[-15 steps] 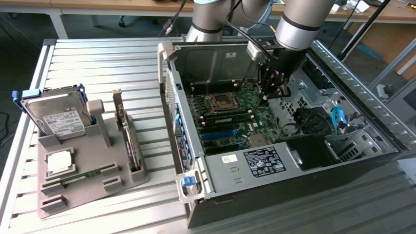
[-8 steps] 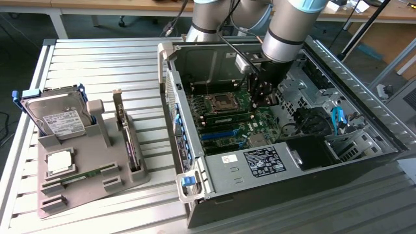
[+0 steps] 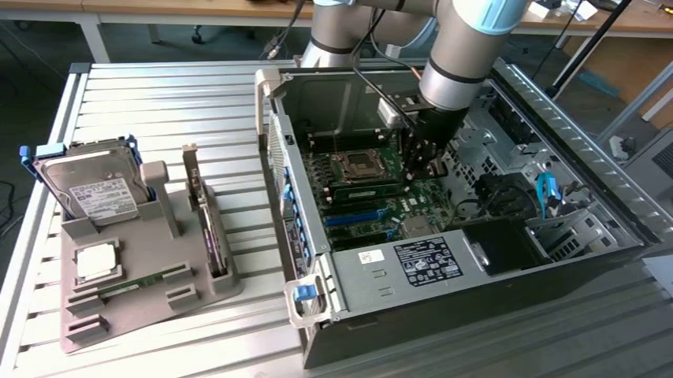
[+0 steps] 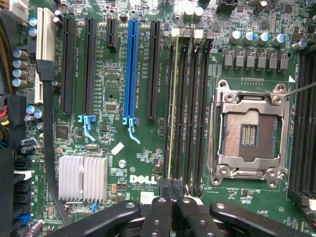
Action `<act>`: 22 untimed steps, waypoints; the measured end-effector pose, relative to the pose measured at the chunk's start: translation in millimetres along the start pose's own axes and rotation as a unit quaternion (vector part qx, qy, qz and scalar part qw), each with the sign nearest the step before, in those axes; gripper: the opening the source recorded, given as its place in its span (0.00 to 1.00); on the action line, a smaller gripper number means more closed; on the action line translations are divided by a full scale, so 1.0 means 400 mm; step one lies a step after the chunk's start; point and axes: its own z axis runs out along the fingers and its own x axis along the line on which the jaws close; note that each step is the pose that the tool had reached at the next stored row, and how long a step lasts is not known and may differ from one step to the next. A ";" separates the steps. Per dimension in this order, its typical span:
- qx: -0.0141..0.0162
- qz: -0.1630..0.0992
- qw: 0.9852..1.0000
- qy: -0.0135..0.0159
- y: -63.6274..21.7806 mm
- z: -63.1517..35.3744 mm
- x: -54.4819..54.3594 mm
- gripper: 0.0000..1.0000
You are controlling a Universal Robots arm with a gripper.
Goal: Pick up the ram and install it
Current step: 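Press down the ram until it locks into place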
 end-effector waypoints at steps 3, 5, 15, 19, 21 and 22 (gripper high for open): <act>0.000 0.000 1.000 0.001 0.000 -0.016 0.000 0.11; 0.000 0.000 1.000 0.002 0.000 -0.022 0.000 0.11; 0.000 0.000 1.000 0.002 0.080 -0.018 -0.004 0.11; 0.000 0.000 1.000 0.002 0.109 -0.015 -0.005 0.11; 0.000 0.000 1.000 0.002 0.125 -0.012 -0.006 0.11; 0.000 0.000 1.000 0.002 0.138 -0.010 -0.007 0.11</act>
